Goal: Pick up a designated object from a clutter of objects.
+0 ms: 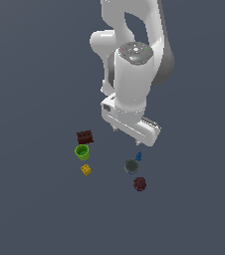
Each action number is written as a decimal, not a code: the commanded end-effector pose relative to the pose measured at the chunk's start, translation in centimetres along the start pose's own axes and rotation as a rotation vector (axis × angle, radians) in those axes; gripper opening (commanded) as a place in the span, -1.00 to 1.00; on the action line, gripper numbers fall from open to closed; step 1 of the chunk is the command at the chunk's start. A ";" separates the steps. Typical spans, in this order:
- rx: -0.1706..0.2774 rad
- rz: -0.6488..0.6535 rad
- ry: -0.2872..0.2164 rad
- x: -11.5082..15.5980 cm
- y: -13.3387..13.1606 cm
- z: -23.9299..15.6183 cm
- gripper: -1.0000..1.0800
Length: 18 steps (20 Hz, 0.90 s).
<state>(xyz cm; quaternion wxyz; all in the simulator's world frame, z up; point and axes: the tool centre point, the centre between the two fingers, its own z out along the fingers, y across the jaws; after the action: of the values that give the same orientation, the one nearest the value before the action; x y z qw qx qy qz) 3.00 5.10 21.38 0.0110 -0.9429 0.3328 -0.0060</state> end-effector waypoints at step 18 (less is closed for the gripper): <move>-0.014 0.419 -0.002 -3.3 -3.6 7.6 0.92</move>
<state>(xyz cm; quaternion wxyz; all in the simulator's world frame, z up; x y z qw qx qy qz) 2.88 9.71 14.49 0.0062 -0.8618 0.5073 -0.0002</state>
